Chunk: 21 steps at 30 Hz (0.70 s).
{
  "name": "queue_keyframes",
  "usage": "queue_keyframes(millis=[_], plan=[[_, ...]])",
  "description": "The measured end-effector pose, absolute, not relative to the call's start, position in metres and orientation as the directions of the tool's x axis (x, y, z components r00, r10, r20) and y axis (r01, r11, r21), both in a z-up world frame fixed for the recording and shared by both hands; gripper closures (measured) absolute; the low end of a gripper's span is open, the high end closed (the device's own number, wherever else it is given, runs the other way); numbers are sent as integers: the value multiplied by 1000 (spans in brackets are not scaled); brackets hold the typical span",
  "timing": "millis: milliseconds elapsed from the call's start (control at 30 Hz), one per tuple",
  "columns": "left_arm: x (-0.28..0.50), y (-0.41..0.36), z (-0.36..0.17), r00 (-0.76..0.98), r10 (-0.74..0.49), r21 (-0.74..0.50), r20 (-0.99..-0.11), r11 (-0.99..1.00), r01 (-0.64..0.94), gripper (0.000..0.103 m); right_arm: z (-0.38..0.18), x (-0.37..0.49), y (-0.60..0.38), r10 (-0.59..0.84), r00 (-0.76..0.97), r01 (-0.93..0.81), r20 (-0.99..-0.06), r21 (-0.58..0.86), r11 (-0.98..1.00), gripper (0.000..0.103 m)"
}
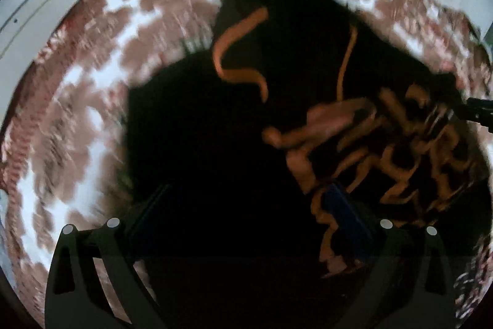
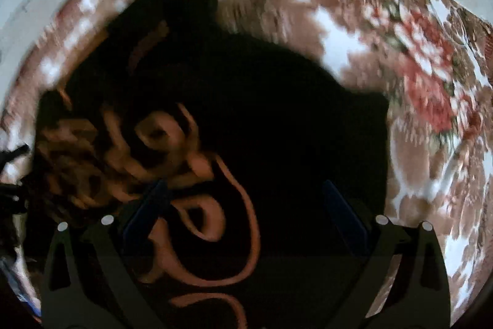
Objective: Fold large clothes
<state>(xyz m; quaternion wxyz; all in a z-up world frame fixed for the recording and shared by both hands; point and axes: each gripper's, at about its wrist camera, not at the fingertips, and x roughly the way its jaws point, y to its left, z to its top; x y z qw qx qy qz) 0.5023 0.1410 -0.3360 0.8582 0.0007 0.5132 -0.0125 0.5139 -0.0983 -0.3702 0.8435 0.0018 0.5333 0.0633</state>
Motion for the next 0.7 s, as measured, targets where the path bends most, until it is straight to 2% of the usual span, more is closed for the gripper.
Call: queue_keyframes(millis=[167, 333, 467, 567, 700], plan=[[549, 163, -299, 516, -27, -15, -856, 1000, 27, 6, -327, 562, -81, 127, 466, -153, -875, 62, 986, 5], [620, 176, -286, 533, -48, -24, -845, 998, 52, 6, -319, 627, -63, 131, 469, -180, -874, 51, 982, 5], [679, 176, -294, 527, -54, -4, -848, 996, 94, 6, -327, 686, -45, 114, 466, -209, -878, 16, 978, 5], [730, 185, -313, 491, -120, -85, -863, 992, 93, 6, -343, 739, -35, 113, 457, -222, -882, 9, 975, 5], [791, 191, -336, 479, -162, -129, -863, 986, 101, 6, -363, 791, -26, 142, 449, -251, -882, 28, 968, 5]])
